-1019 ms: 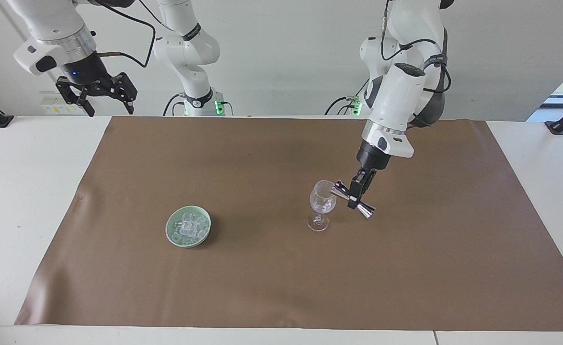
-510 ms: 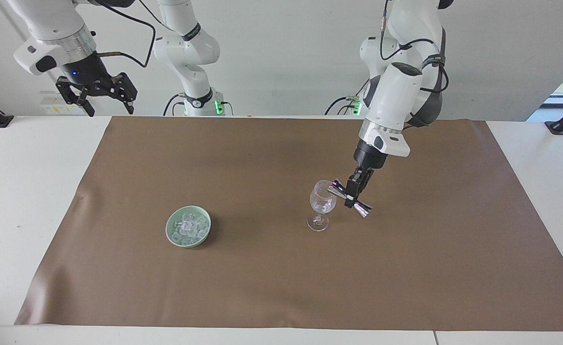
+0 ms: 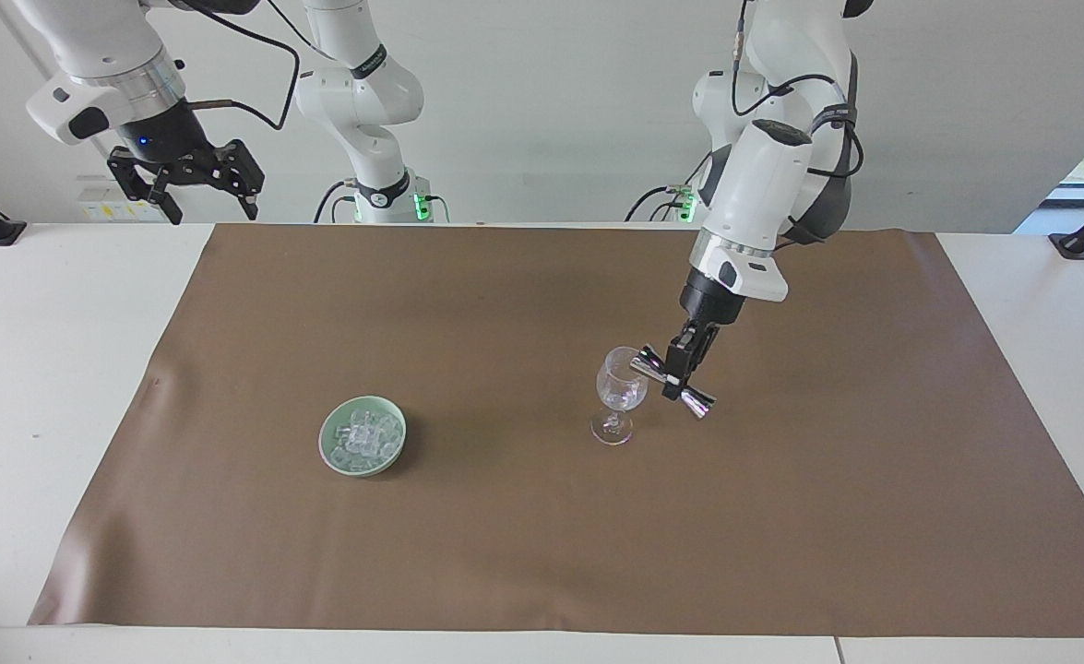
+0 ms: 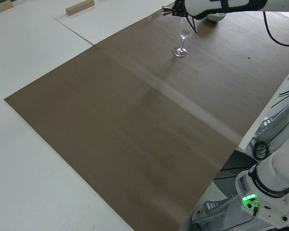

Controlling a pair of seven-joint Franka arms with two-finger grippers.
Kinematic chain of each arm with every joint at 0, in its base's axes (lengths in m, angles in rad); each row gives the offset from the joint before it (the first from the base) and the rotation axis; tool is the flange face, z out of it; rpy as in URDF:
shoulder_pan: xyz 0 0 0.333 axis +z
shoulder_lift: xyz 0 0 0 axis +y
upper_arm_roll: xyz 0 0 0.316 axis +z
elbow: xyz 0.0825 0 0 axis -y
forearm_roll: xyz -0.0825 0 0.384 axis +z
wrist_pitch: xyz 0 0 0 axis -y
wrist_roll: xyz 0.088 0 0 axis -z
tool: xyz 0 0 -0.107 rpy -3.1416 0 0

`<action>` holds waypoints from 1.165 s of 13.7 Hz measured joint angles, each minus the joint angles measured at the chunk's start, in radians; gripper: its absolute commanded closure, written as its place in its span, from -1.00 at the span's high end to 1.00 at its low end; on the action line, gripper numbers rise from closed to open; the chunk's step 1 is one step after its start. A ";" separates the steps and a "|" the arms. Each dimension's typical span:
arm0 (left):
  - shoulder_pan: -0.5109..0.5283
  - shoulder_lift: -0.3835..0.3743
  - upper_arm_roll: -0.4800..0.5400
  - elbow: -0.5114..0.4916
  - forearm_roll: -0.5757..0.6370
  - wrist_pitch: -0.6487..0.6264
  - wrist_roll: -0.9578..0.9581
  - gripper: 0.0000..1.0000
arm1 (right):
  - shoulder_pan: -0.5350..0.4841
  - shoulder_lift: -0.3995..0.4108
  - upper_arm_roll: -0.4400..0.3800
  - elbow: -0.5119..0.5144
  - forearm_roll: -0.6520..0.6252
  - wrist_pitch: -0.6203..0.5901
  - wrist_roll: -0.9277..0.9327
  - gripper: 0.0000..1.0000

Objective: Pour wine and add ice with both arms

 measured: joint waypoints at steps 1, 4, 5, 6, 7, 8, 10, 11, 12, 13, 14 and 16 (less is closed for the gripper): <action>0.000 0.000 0.000 0.000 0.001 0.000 0.000 -1.00 | 0.000 0.000 0.000 0.000 0.000 0.000 0.000 1.00; 0.000 0.000 0.005 0.000 0.001 -0.005 -0.002 -1.00 | 0.000 0.000 0.000 0.000 0.000 0.000 0.000 1.00; 0.000 0.000 0.009 0.002 0.001 -0.012 -0.003 -1.00 | 0.000 0.000 0.000 0.000 0.000 0.000 0.000 1.00; 0.001 0.000 0.013 0.009 0.001 -0.027 -0.003 -1.00 | 0.000 0.000 0.000 0.000 0.000 0.000 0.000 1.00; 0.002 0.000 0.016 0.018 0.001 -0.047 -0.005 -1.00 | 0.000 0.000 0.000 0.000 0.000 0.000 0.000 1.00; 0.007 0.000 0.019 0.029 0.001 -0.068 -0.009 -1.00 | 0.000 0.000 0.000 0.000 0.000 0.000 0.000 1.00; 0.030 -0.001 0.021 0.050 -0.022 -0.131 -0.016 -1.00 | 0.000 0.000 0.000 0.000 0.000 0.000 0.000 1.00; 0.038 -0.001 0.021 0.060 -0.059 -0.166 -0.016 -1.00 | 0.000 0.000 0.000 0.000 0.000 0.000 0.000 1.00; 0.043 -0.001 0.023 0.069 -0.099 -0.201 -0.016 -1.00 | 0.000 0.000 -0.001 0.000 0.000 0.000 0.000 1.00; 0.049 -0.001 0.025 0.076 -0.136 -0.237 -0.016 -1.00 | -0.001 0.000 -0.002 0.000 0.000 0.000 0.000 1.00; 0.062 -0.001 0.025 0.080 -0.172 -0.267 -0.016 -1.00 | -0.001 0.000 -0.003 0.000 0.000 0.001 0.000 1.00; 0.091 -0.001 0.025 0.084 -0.253 -0.318 -0.003 -1.00 | -0.002 0.000 -0.004 0.000 0.000 0.012 0.000 1.00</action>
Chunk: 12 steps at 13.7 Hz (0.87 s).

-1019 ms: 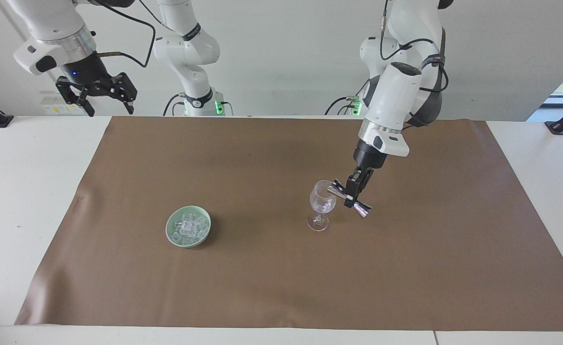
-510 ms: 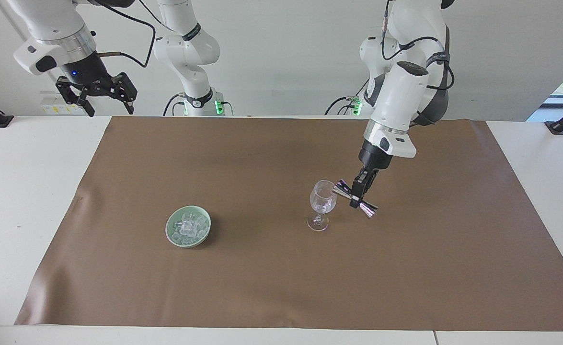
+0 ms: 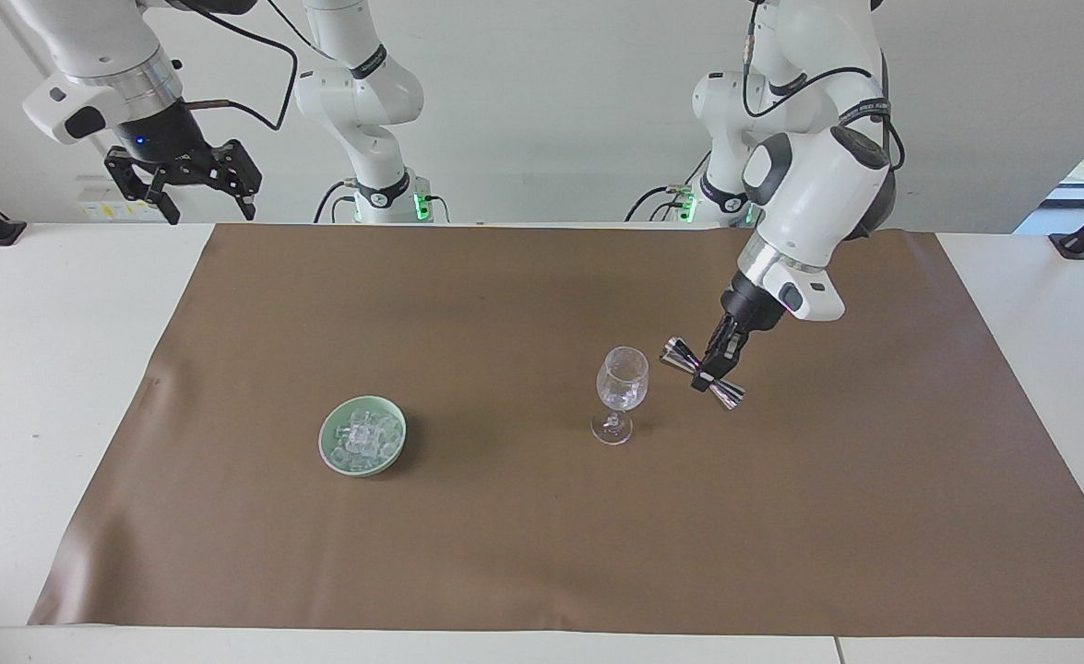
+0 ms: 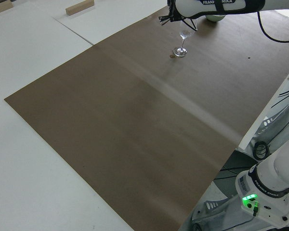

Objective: Pour wine and add ice with both arms

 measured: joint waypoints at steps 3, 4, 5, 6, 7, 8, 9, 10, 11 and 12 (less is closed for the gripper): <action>0.062 -0.001 0.001 0.002 -0.127 -0.103 0.043 -1.00 | 0.000 0.000 0.000 -0.005 0.000 0.014 0.022 1.00; 0.091 -0.002 0.001 0.003 -0.174 -0.149 0.062 -1.00 | 0.001 0.000 0.000 -0.011 0.000 0.022 0.028 1.00; 0.120 -0.003 0.002 0.004 -0.216 -0.199 0.076 -1.00 | 0.002 -0.002 0.000 -0.023 0.000 0.046 0.031 1.00; 0.149 -0.003 0.002 0.005 -0.253 -0.247 0.093 -1.00 | 0.003 -0.005 0.000 -0.045 0.000 0.080 0.032 1.00; 0.176 -0.004 0.002 0.006 -0.287 -0.292 0.113 -1.00 | 0.005 -0.008 0.001 -0.070 0.001 0.114 0.033 1.00; 0.206 -0.003 0.003 0.005 -0.323 -0.341 0.139 -1.00 | 0.017 -0.008 0.001 -0.101 0.001 0.152 0.045 1.00; 0.234 -0.003 0.003 0.005 -0.349 -0.385 0.167 -1.00 | 0.039 -0.007 0.002 -0.134 0.002 0.196 0.070 1.00; 0.263 -0.002 0.003 0.003 -0.367 -0.431 0.195 -1.00 | 0.067 -0.004 0.003 -0.172 0.002 0.251 0.106 1.00; 0.290 0.001 0.004 -0.001 -0.381 -0.471 0.219 -1.00 | 0.095 0.003 0.004 -0.214 0.002 0.314 0.142 1.00; 0.319 0.006 0.004 -0.006 -0.394 -0.509 0.239 -1.00 | 0.122 0.017 0.005 -0.259 0.002 0.385 0.171 1.00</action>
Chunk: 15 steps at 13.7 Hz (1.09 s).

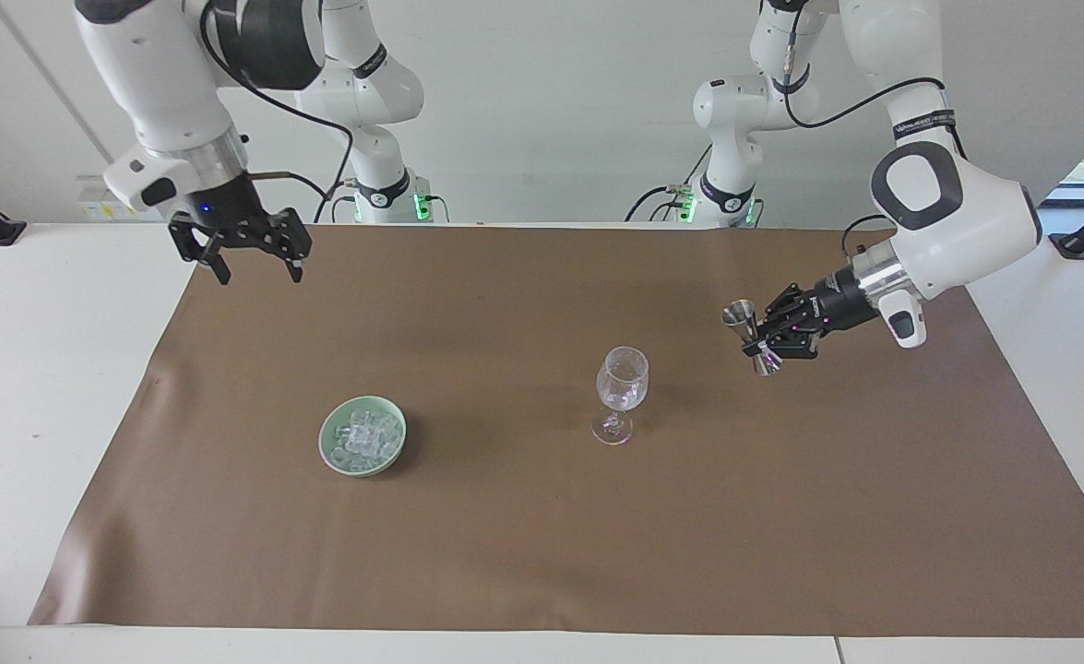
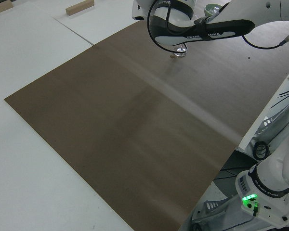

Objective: Pour wine and add ice with both arms

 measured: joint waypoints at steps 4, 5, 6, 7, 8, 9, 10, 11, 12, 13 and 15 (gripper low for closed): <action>0.107 0.053 0.000 -0.010 -0.049 -0.097 0.045 -1.00 | 0.040 0.139 0.000 -0.103 0.000 0.270 0.044 1.00; 0.127 0.069 0.000 -0.010 -0.061 -0.104 0.049 -1.00 | 0.040 0.180 -0.002 -0.105 0.000 0.323 0.044 1.00; 0.144 0.083 0.000 -0.011 -0.073 -0.106 0.051 -1.00 | 0.037 0.215 -0.004 -0.104 0.000 0.364 0.044 1.00; 0.154 0.093 0.000 -0.011 -0.083 -0.107 0.052 -1.00 | 0.036 0.237 -0.005 -0.104 0.000 0.390 0.044 1.00; 0.159 0.101 0.000 -0.012 -0.098 -0.107 0.052 -1.00 | 0.037 0.253 -0.005 -0.103 0.000 0.410 0.045 1.00; 0.163 0.108 0.000 -0.014 -0.118 -0.107 0.051 -1.00 | 0.037 0.263 -0.004 -0.103 0.000 0.425 0.046 1.00; 0.168 0.116 0.000 -0.016 -0.138 -0.107 0.049 -1.00 | 0.037 0.271 -0.004 -0.103 0.000 0.439 0.046 1.00; 0.179 0.128 0.000 -0.019 -0.159 -0.107 0.047 -1.00 | 0.037 0.276 -0.004 -0.103 0.000 0.447 0.049 1.00; 0.194 0.147 0.001 -0.020 -0.171 -0.107 0.047 -1.00 | 0.037 0.282 -0.004 -0.103 0.000 0.450 0.057 1.00; 0.209 0.166 0.001 -0.020 -0.182 -0.107 0.046 -1.00 | 0.039 0.288 -0.004 -0.103 0.000 0.454 0.071 1.00; 0.236 0.207 0.002 -0.016 -0.213 -0.106 0.029 -1.00 | 0.052 0.314 -0.002 -0.104 0.000 0.508 0.105 1.00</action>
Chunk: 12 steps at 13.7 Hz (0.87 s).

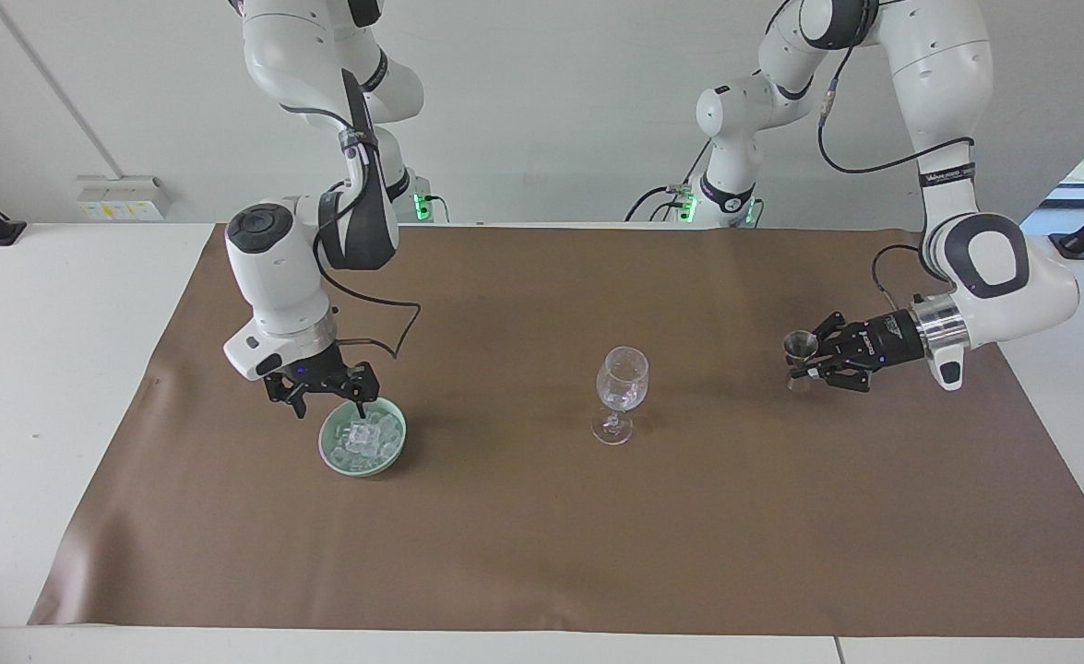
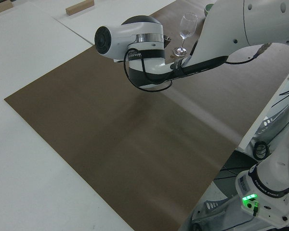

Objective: Pour wine and add ice with both arms

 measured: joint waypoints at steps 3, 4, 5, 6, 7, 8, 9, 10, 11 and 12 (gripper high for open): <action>0.021 0.050 0.000 0.021 -0.033 0.000 -0.038 -1.00 | 0.013 0.049 0.001 0.002 0.000 0.058 0.059 1.00; 0.022 0.059 0.000 0.025 -0.054 0.002 -0.051 -1.00 | 0.013 0.057 0.000 0.003 0.004 0.060 0.066 1.00; 0.023 0.066 0.000 0.026 -0.075 0.004 -0.060 -1.00 | 0.013 0.063 0.000 0.003 0.017 0.061 0.078 1.00; 0.028 0.074 0.001 0.027 -0.088 0.007 -0.064 -1.00 | 0.013 0.067 0.000 0.003 0.034 0.061 0.093 1.00; 0.036 0.083 0.001 0.027 -0.094 0.007 -0.064 -1.00 | 0.013 0.069 0.000 0.003 0.040 0.061 0.109 1.00; 0.044 0.091 0.001 0.027 -0.098 0.007 -0.064 -1.00 | 0.013 0.070 0.000 0.003 0.042 0.061 0.126 1.00; 0.053 0.100 0.001 0.027 -0.103 0.007 -0.064 -1.00 | 0.013 0.070 0.000 0.003 0.043 0.061 0.145 1.00; 0.062 0.108 0.001 0.027 -0.113 0.007 -0.064 -1.00 | 0.013 0.070 0.000 0.004 0.043 0.061 0.163 0.93; 0.069 0.116 0.001 0.027 -0.127 0.007 -0.063 -1.00 | 0.013 0.070 0.000 0.004 0.043 0.060 0.180 0.82; 0.073 0.121 0.000 0.027 -0.147 0.008 -0.063 -1.00 | 0.013 0.070 0.000 0.004 0.043 0.060 0.196 0.78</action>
